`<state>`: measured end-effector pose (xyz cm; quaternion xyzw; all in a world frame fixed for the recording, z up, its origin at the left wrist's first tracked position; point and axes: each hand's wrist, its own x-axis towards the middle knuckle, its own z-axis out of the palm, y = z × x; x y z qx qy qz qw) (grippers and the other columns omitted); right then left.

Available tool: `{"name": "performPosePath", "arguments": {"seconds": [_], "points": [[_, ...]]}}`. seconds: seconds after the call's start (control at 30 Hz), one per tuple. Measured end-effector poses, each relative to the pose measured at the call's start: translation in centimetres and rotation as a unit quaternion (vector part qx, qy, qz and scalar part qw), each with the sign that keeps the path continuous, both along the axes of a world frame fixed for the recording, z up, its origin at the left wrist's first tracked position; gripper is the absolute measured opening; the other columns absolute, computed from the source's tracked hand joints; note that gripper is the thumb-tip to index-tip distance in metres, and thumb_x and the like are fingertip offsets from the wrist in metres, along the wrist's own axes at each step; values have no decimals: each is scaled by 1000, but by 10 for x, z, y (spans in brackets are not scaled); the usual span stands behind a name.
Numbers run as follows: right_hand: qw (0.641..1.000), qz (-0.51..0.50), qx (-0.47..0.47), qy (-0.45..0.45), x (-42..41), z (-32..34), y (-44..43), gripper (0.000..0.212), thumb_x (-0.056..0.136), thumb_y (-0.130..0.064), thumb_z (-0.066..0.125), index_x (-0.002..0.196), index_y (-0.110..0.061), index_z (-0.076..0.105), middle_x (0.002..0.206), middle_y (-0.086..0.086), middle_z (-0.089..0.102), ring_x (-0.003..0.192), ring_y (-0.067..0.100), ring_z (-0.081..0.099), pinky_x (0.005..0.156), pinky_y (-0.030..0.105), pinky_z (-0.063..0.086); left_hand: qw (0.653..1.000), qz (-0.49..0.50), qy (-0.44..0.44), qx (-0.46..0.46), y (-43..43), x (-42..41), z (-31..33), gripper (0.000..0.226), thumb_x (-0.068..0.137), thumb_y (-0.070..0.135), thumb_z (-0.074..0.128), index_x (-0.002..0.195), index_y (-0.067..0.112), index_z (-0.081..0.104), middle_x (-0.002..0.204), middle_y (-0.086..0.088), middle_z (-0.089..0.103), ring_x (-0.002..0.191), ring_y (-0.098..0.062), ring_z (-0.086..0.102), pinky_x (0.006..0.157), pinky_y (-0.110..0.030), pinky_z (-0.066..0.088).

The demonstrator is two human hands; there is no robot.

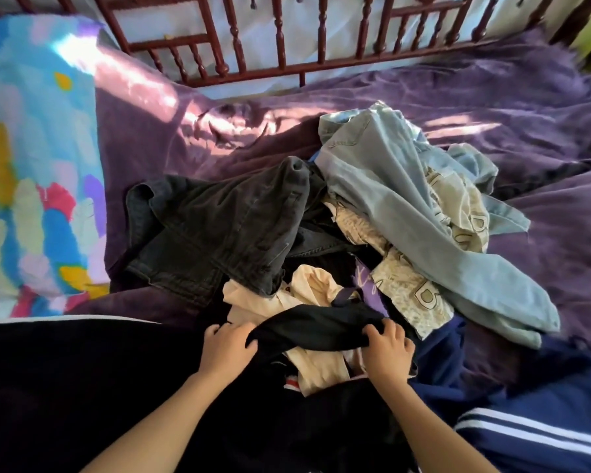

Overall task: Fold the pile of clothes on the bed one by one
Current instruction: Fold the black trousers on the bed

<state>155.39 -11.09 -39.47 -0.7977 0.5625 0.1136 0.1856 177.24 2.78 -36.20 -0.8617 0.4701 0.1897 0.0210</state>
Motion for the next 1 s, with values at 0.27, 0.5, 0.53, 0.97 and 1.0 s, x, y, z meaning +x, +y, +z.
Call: {"name": "performPosePath", "arguments": {"seconds": [0.27,0.5,0.53,0.97,1.0], "points": [[896,-179,108,-391,-23,83,-78,26,80,2,65,63,-17,57,50,-11,56,55,5,53,55,16,41,949,87,211,-218,22,29,52,21,86,8,65,105,13,72,96,0,70,91,-12,65,80,-11,45],[915,-254,146,-278,2,60,-111,34,88,-32,55,92,1,63,90,15,55,83,24,52,70,33,42,986,133,82,-64,-20,43,40,54,95,36,48,145,26,31,151,-4,30,136,-29,27,105,-42,30],[933,-248,134,-226,-1,47,-102,41,86,-37,52,101,-1,62,99,18,56,94,28,53,81,37,43,990,118,77,-13,-16,40,32,56,95,39,45,147,28,25,154,-3,25,138,-28,23,106,-41,29],[870,-254,219,-361,13,17,-76,81,84,-2,66,148,-9,18,147,12,34,129,30,42,101,39,40,986,109,95,81,-2,30,3,51,99,40,34,147,28,22,156,1,17,140,-25,18,107,-42,27],[882,-251,219,-332,13,15,-79,70,82,-1,66,142,-5,32,139,14,45,119,31,51,96,42,44,985,120,98,73,-7,32,1,49,100,38,33,147,27,25,156,2,19,140,-24,19,106,-42,27]]}}
